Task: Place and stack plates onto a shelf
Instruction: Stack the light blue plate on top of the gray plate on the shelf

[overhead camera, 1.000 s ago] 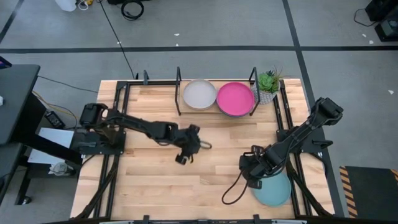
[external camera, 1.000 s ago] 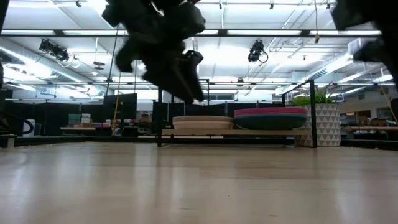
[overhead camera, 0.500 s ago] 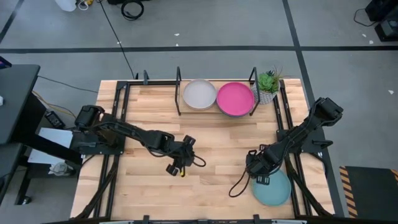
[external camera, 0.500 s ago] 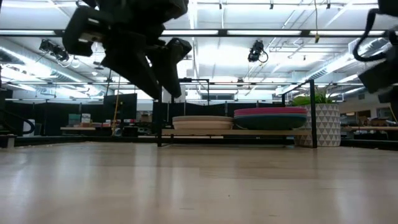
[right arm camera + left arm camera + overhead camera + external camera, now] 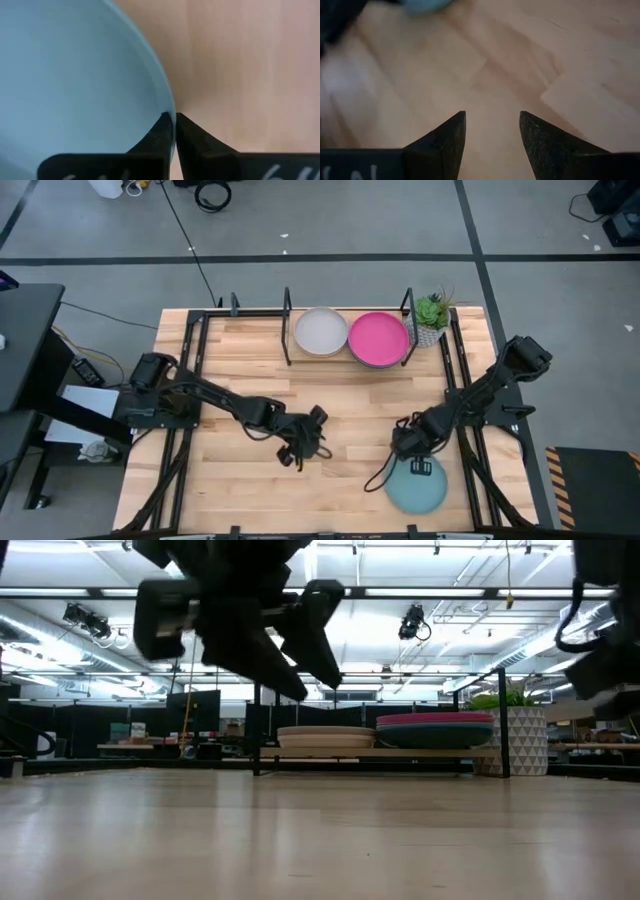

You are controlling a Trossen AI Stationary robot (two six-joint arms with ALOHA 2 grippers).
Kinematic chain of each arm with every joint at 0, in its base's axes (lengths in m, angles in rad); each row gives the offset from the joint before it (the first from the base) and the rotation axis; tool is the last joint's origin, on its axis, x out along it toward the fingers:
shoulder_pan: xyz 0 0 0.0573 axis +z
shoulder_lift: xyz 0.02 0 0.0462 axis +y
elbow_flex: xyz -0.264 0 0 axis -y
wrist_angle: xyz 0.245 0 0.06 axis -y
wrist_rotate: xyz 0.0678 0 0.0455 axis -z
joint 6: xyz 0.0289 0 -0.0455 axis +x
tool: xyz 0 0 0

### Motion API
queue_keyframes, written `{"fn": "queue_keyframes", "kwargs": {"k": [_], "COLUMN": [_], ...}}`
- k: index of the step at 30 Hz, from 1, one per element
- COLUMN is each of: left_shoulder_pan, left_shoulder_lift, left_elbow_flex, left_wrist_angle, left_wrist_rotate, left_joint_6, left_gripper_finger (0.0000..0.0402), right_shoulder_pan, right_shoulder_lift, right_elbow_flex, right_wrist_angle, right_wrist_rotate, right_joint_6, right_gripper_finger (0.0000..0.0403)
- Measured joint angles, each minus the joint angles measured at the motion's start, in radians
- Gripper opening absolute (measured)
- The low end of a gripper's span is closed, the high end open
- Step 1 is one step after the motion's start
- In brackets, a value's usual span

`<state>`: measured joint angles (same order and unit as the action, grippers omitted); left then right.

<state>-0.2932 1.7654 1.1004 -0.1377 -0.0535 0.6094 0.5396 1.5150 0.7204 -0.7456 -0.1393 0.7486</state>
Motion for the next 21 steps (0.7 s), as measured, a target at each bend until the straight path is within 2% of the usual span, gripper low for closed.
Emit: {"fn": "queue_keyframes", "kwargs": {"k": [4,9,14,18,21], "left_shoulder_pan": [-0.038,-0.074,-0.094,-0.1,-0.098], "left_shoulder_lift": [0.047,0.104,0.164,0.206,0.227], "left_elbow_flex": [-0.001,0.0,0.0,-0.001,0.001], "left_wrist_angle": [0.069,0.2,0.318,0.438,0.527], "left_wrist_rotate": [-0.007,-0.091,-0.201,-0.291,-0.305], "left_joint_6": [0.135,0.246,0.361,0.427,0.461], "left_gripper_finger": [0.0192,0.0192,0.0194,0.0211,0.0233], "right_shoulder_pan": [-0.06,-0.152,-0.236,-0.29,-0.322], "right_shoulder_lift": [-0.01,-0.024,-0.025,-0.026,-0.026], "right_elbow_flex": [-0.001,-0.001,-0.001,-0.001,-0.001], "right_wrist_angle": [0.05,0.132,0.244,0.285,0.288], "right_wrist_rotate": [-0.019,-0.062,-0.156,-0.199,-0.205], "right_joint_6": [-0.062,-0.08,-0.079,-0.074,-0.072], "right_gripper_finger": [0.0014,0.0013,0.0013,0.0013,0.0013]}}
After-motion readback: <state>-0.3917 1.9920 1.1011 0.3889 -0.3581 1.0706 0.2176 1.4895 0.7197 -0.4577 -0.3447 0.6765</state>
